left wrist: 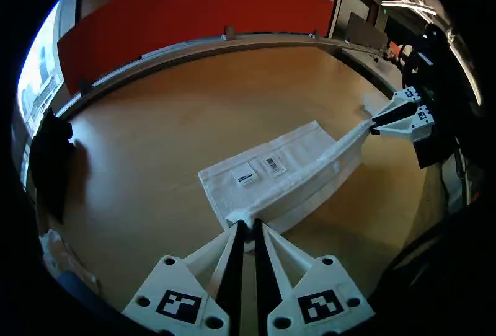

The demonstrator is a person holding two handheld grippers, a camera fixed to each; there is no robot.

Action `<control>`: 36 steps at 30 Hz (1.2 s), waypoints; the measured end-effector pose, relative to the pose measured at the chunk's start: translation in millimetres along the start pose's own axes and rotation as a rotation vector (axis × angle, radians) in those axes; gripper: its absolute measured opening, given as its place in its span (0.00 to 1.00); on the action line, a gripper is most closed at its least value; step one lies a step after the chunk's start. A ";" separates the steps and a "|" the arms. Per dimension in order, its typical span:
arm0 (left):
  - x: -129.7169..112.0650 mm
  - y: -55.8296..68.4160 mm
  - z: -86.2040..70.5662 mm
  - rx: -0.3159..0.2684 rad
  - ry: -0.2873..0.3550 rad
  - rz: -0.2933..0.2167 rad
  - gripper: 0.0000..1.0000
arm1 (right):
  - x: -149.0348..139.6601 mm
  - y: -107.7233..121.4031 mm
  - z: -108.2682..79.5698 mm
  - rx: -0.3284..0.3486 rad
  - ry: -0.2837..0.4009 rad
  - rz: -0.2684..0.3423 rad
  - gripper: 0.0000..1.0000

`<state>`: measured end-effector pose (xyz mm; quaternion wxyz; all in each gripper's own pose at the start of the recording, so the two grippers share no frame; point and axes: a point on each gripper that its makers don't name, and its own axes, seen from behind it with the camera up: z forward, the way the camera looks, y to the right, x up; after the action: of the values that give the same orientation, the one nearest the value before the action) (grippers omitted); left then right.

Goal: Fold towel

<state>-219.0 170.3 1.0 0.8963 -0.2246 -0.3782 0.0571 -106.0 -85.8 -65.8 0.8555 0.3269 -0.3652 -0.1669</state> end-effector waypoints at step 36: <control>-14.7 -23.3 72.2 0.026 -0.067 -0.002 0.13 | -26.2 20.6 58.1 0.002 -0.075 0.037 0.16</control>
<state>-281.8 171.4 46.0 0.8860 -0.2104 -0.4074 0.0688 -165.4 -82.5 -35.1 0.8438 0.3146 -0.4032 -0.1628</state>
